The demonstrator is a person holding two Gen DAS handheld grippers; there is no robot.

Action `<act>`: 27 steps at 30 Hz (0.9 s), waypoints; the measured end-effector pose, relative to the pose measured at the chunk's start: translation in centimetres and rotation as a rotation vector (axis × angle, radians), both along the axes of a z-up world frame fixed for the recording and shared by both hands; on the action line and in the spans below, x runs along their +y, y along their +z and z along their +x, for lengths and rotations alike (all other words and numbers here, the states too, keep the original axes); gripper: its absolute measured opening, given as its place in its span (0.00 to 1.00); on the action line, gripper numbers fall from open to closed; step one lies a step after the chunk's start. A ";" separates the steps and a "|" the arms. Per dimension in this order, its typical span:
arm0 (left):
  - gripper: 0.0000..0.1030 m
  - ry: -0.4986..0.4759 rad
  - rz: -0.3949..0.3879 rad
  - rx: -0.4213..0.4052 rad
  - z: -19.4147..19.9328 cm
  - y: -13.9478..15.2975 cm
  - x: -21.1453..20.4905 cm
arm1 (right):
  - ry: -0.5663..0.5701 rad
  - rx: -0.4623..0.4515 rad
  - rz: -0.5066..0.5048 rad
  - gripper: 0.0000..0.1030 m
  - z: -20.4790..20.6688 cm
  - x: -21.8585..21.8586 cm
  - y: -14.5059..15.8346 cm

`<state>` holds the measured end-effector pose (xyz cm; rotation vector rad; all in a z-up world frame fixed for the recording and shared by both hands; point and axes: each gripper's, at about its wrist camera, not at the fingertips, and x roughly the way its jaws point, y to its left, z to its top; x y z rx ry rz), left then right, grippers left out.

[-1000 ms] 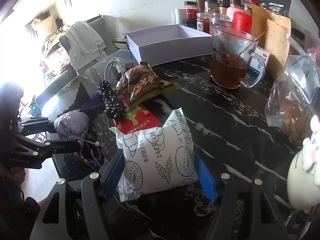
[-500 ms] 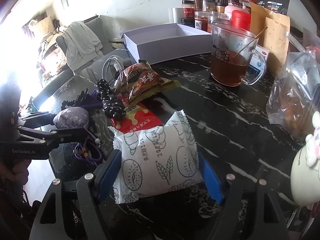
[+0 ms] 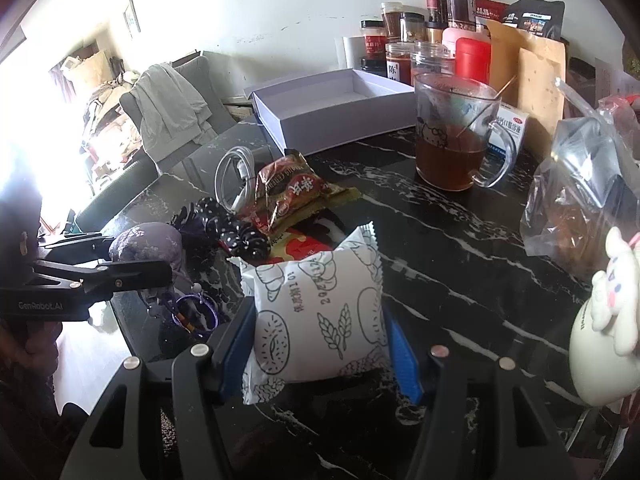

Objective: Organize objects
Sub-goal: 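Lift and carry the sachet and packet with both tools over the open white box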

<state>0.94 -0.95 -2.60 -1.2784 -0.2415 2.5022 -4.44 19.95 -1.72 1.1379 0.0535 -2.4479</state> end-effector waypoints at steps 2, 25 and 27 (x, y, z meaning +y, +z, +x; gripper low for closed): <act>0.53 -0.006 0.001 0.020 0.4 1.1 0.0 | 0.005 0.023 -0.005 0.60 0.6 0.0 0.9; 0.53 0.010 -0.055 0.172 0.3 10.8 -1.9 | 0.093 0.186 -0.003 0.60 1.2 -3.4 9.3; 0.53 0.009 -0.066 0.176 -0.8 11.4 -2.2 | 0.098 0.193 0.000 0.60 0.5 -3.7 9.8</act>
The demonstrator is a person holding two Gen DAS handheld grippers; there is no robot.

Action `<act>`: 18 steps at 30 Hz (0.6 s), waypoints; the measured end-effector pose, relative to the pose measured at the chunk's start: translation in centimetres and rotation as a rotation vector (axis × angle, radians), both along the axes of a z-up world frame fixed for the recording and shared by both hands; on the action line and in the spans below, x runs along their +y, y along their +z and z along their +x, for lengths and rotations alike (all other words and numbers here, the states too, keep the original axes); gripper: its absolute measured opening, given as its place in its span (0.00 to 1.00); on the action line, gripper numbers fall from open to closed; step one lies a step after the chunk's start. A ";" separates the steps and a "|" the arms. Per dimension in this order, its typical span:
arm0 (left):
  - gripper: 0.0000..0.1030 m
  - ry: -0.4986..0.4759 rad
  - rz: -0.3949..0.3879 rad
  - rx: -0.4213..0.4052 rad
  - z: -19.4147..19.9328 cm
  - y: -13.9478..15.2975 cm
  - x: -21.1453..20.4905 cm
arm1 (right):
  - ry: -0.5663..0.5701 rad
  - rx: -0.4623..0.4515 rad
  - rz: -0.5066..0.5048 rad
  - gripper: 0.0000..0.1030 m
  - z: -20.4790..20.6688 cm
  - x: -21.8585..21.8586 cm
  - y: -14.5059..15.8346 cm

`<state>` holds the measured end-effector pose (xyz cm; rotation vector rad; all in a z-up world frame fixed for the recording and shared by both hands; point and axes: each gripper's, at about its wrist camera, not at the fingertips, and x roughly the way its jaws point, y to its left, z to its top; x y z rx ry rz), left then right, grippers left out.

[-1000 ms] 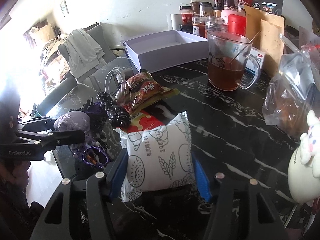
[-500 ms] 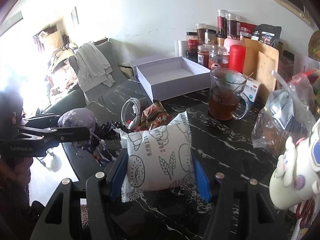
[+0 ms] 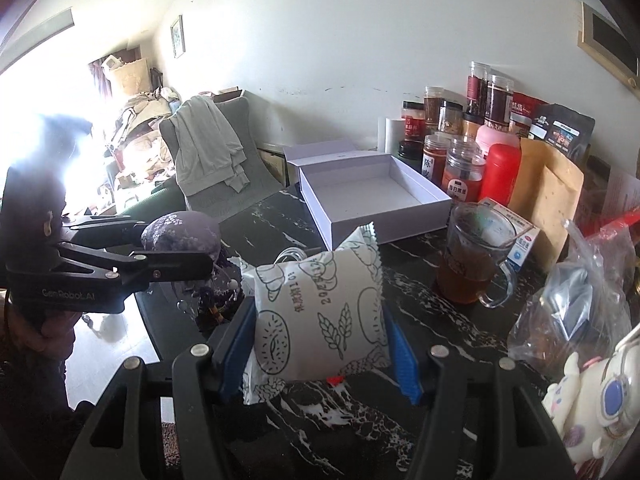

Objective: Organize objects
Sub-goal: 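Lift and carry the sachet and packet with both tools over the open white box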

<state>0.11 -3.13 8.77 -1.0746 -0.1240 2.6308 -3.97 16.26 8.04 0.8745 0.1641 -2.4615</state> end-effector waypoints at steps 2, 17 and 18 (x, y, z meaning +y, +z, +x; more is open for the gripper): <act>0.53 -0.001 -0.008 0.008 -1.1 0.6 -0.2 | 0.006 0.009 0.002 0.60 -0.9 -0.3 0.5; 0.53 -0.022 -0.059 0.024 -11.2 2.7 -1.0 | 0.038 0.042 -0.002 0.60 -8.8 -1.8 3.4; 0.53 -0.024 -0.062 0.024 -11.9 2.6 -1.1 | 0.042 0.043 -0.006 0.60 -9.3 -1.9 3.5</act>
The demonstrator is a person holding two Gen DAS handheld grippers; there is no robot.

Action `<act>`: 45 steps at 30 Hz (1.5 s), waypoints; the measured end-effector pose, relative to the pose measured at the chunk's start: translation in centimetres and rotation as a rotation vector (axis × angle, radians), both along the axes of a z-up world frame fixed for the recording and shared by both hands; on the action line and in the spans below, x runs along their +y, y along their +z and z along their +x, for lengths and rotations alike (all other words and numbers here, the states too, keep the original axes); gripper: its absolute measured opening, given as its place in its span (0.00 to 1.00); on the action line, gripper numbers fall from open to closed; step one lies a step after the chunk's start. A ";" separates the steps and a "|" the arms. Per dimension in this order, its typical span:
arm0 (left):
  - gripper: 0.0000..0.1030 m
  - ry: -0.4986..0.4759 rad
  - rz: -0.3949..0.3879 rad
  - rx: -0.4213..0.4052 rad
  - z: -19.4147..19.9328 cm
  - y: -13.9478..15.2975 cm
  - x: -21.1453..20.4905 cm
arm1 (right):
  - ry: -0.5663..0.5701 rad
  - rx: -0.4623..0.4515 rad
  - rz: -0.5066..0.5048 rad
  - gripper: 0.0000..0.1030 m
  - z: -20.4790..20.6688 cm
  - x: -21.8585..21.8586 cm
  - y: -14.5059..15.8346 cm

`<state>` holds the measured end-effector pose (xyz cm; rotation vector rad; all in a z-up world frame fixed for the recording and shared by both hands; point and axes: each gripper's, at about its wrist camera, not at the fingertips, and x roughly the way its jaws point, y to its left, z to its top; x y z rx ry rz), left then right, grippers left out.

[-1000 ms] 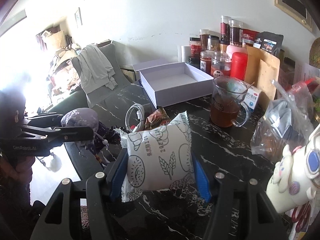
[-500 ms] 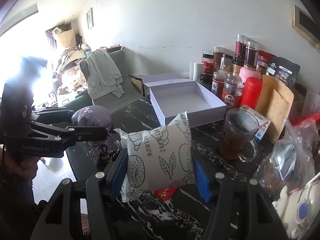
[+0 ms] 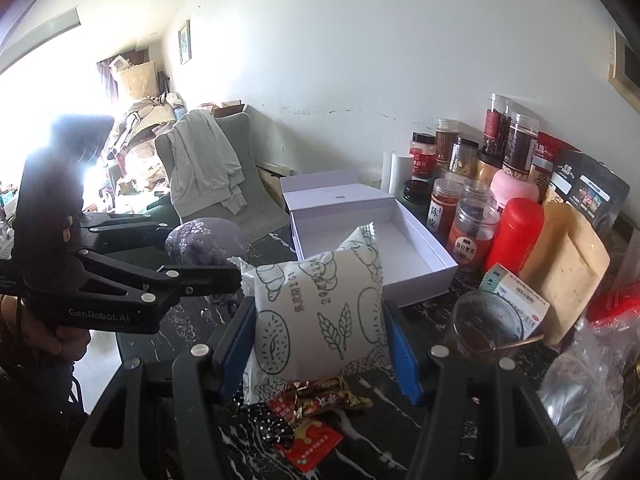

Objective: Organize objects
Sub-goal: 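Lift and carry the sachet and packet with both tools over the open white box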

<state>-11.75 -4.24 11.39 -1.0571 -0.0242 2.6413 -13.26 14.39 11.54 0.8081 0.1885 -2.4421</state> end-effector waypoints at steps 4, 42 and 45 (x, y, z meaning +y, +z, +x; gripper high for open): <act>0.53 0.001 -0.005 0.003 -2.8 -0.1 -0.4 | -0.003 0.020 0.016 0.60 -2.3 -0.3 0.5; 0.53 0.108 -0.170 0.048 -30.5 -5.6 -3.0 | -0.233 0.021 0.053 0.60 -22.8 -3.4 -1.9; 0.53 0.113 -0.181 0.032 -32.0 -6.5 -3.3 | -0.263 0.013 0.055 0.60 -24.3 -3.4 -2.6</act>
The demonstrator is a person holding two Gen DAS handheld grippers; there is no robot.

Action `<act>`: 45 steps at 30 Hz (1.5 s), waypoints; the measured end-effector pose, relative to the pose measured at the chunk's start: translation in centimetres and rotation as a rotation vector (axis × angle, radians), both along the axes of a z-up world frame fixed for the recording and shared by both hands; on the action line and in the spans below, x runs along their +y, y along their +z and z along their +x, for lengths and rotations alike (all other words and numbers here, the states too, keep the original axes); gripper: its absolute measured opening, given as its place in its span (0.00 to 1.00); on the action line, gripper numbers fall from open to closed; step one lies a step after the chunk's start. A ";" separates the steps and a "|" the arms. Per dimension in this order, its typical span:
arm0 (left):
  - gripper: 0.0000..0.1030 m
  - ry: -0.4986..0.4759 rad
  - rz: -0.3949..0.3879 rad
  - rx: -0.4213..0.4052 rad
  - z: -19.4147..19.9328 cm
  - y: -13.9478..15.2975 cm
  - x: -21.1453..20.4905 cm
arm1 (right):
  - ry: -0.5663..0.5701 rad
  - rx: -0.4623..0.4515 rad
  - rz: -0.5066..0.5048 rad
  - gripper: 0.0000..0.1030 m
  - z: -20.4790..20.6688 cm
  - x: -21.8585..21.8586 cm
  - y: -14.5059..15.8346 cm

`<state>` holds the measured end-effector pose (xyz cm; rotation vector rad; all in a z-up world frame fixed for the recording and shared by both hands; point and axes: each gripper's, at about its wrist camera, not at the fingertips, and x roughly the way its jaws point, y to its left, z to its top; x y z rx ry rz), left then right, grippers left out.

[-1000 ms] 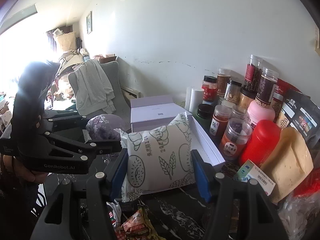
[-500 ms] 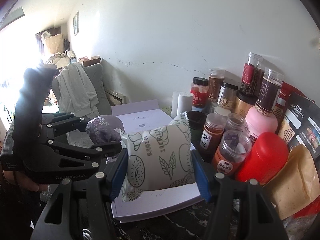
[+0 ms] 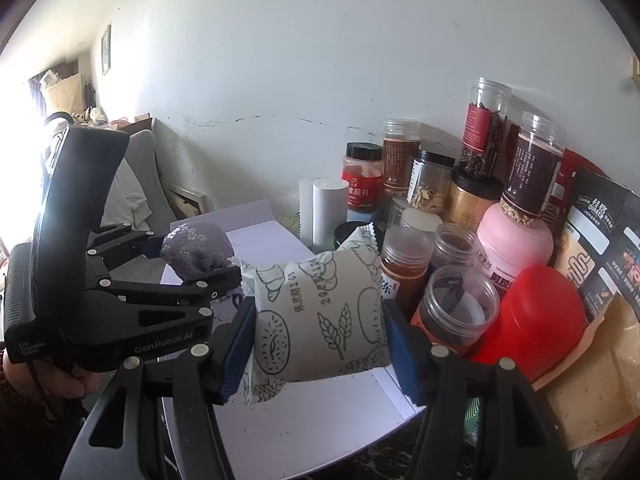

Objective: Organize objects
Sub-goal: 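Lift and carry the sachet and packet with both tools over the open white box, then lower the sachet and packet into the white box and open both tools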

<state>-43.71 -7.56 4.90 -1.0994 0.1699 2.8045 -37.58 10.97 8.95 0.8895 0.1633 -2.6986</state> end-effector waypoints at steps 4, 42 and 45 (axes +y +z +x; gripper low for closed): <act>0.53 0.010 0.015 -0.019 -1.7 -1.0 -0.6 | -0.012 -0.013 0.013 0.60 -1.5 -0.3 -0.8; 0.58 -0.037 -0.004 -0.157 -8.2 -8.2 1.6 | -0.057 -0.249 0.178 0.60 -7.3 -2.9 -10.6; 0.58 -0.025 -0.004 -0.159 -8.2 -8.3 1.4 | -0.059 -0.247 0.180 0.60 -7.2 -2.8 -10.7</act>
